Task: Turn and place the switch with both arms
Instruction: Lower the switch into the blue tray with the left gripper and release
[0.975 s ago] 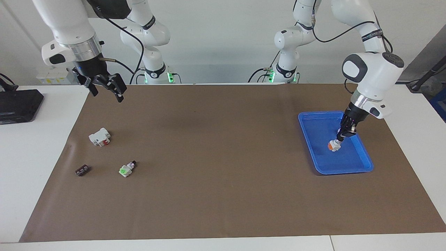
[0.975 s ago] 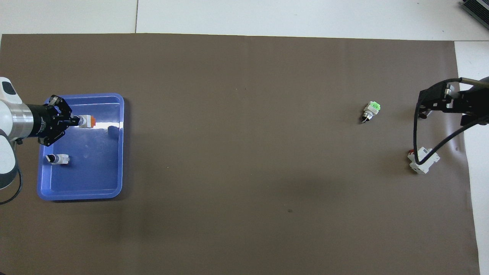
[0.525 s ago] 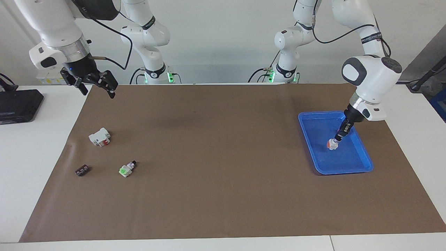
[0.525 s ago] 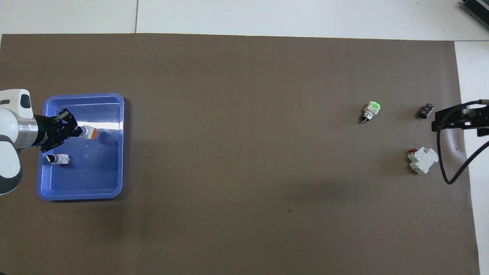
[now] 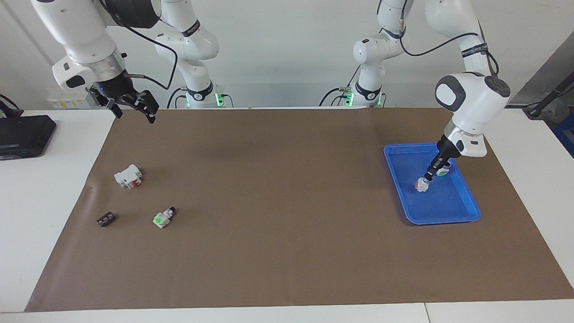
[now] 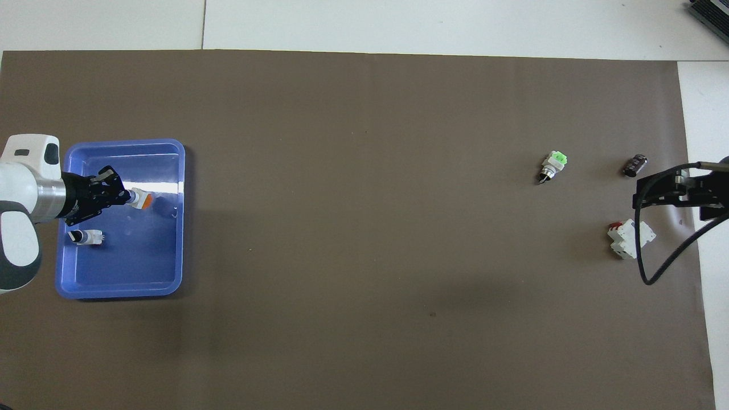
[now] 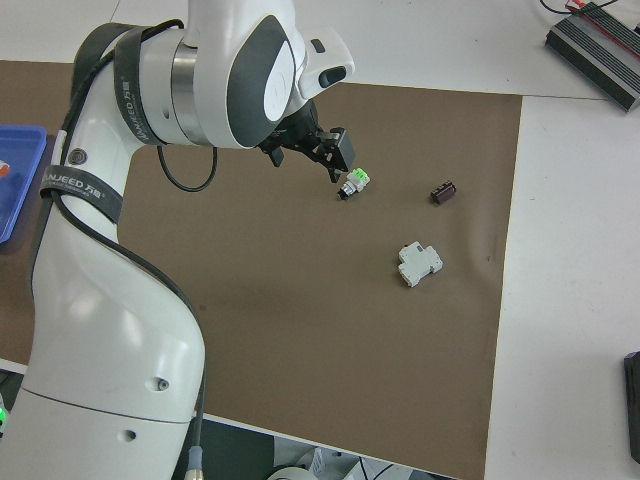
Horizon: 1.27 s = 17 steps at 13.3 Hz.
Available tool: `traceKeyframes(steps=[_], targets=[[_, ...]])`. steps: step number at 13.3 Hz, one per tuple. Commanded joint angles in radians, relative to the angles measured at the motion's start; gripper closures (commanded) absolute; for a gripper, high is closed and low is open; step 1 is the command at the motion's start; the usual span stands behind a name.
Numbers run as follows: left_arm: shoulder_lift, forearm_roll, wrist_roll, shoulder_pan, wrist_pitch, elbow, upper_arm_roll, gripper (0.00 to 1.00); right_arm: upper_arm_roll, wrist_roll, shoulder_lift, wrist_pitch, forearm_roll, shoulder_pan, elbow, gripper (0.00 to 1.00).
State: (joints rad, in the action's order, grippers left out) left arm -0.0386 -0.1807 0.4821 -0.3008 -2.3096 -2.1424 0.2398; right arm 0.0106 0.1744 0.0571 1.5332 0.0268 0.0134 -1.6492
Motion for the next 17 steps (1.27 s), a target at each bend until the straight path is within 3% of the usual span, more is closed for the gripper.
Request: traceKeyframes(steps=[1,5,10,17], targets=[[-0.015,0.017,-0.016,0.028,0.103,0.096,-0.008,1.00,0.011,0.004,0.009,0.010,-0.004,-0.021,0.003,0.00],[-0.043,0.145,-0.036,0.066,0.180,0.177,-0.007,1.00,0.011,0.005,0.009,0.013,-0.002,-0.023,0.002,0.00],[-0.055,0.147,-0.204,0.063,0.233,0.232,-0.007,1.00,0.008,0.007,0.020,0.011,-0.004,-0.027,-0.003,0.00],[-0.049,0.188,-0.462,0.039,0.283,0.222,-0.011,1.00,0.006,0.007,0.023,0.011,-0.004,-0.027,-0.003,0.00]])
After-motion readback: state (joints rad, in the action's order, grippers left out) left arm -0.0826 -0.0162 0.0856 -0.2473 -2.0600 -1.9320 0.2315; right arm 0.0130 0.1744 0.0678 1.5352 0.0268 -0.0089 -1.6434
